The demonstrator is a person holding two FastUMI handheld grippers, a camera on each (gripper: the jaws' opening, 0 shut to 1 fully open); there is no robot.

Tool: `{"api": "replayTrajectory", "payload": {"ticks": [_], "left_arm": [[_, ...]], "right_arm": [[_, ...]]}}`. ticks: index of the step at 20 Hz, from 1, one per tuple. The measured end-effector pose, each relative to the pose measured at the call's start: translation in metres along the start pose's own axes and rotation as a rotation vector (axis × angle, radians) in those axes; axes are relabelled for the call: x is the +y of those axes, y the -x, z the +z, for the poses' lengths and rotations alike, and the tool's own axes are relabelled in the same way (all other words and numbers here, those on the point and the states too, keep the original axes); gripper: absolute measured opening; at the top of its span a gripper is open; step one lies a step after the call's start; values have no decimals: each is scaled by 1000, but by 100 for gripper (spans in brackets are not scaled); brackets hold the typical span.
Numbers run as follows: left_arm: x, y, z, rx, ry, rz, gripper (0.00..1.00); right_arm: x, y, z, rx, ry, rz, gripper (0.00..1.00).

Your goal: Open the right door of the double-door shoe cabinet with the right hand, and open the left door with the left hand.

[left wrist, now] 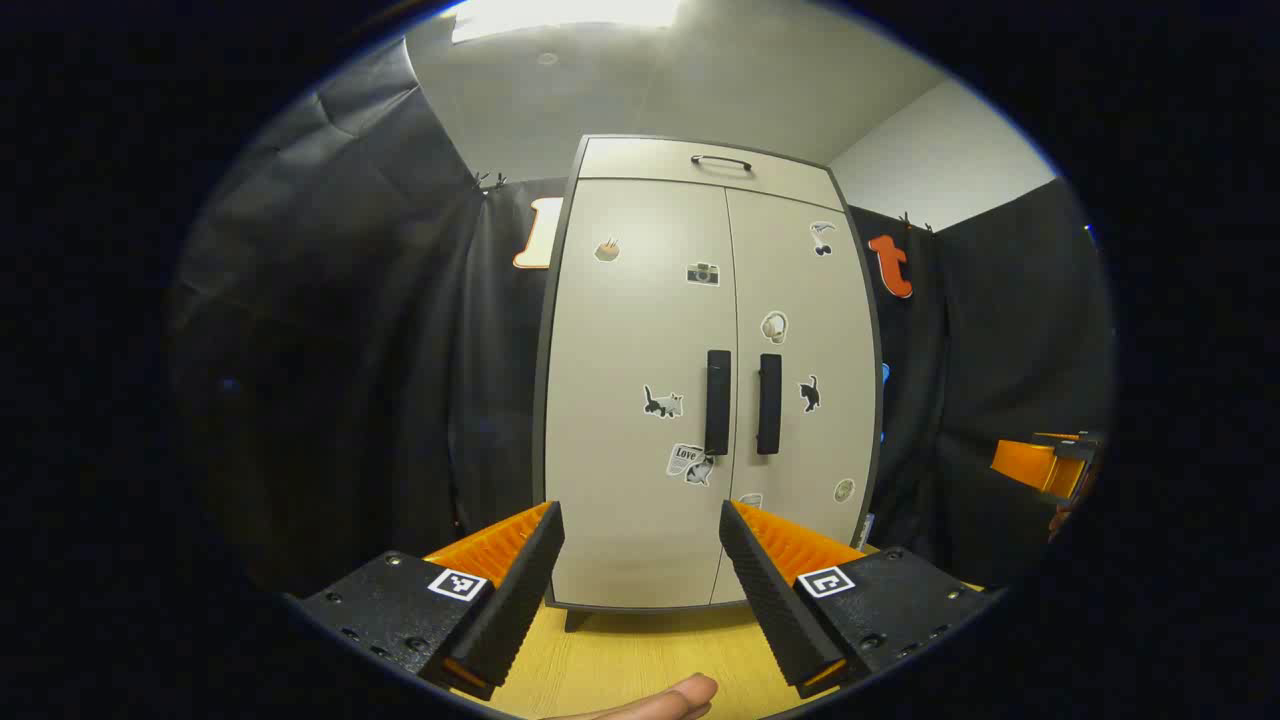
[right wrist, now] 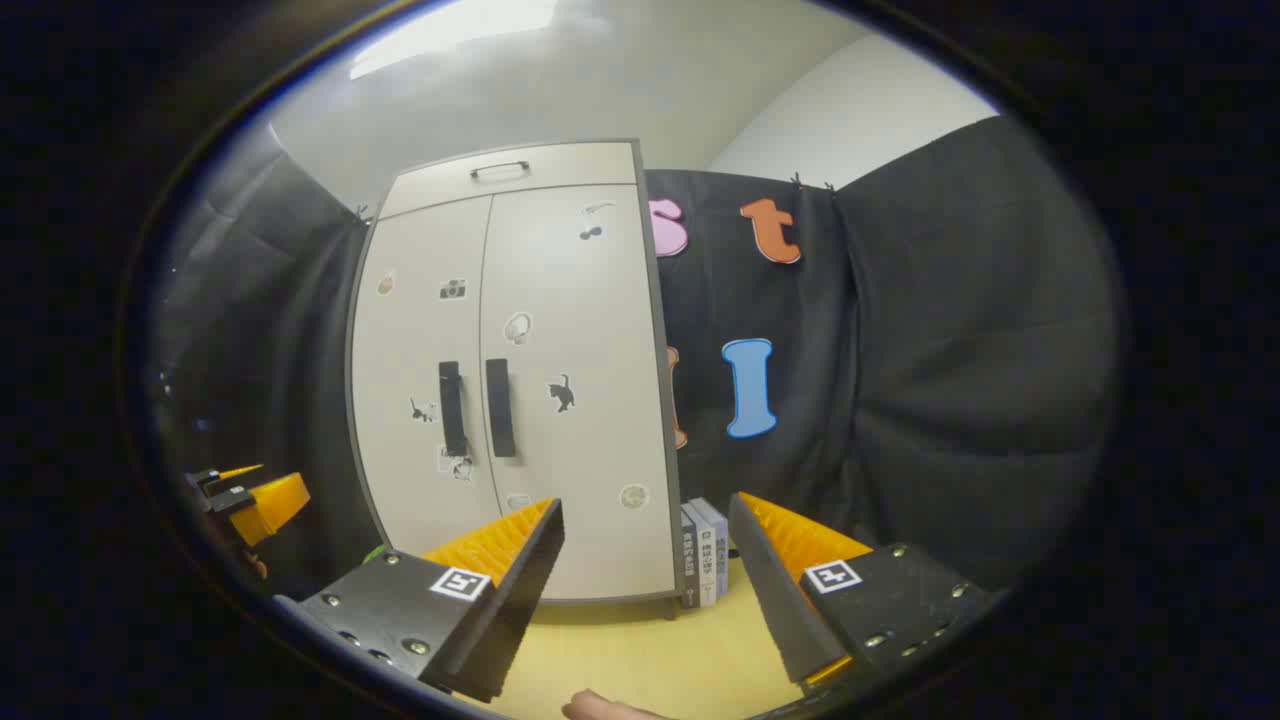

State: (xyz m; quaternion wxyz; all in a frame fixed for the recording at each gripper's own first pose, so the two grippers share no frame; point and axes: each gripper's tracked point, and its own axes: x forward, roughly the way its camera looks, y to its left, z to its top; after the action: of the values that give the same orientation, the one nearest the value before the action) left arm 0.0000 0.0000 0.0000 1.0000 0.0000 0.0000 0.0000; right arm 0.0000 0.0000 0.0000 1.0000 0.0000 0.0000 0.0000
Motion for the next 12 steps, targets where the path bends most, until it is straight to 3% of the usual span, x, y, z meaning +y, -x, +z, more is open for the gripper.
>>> {"api": "replayTrajectory", "payload": {"ticks": [2,12], "left_arm": [[-3,2,1,-5,-9,-9,97],[-3,7,5,-24,-21,-35,97]], "right_arm": [[-3,-1,-1,4,23,6,98],[8,2,-4,3,78,34,98]]}}
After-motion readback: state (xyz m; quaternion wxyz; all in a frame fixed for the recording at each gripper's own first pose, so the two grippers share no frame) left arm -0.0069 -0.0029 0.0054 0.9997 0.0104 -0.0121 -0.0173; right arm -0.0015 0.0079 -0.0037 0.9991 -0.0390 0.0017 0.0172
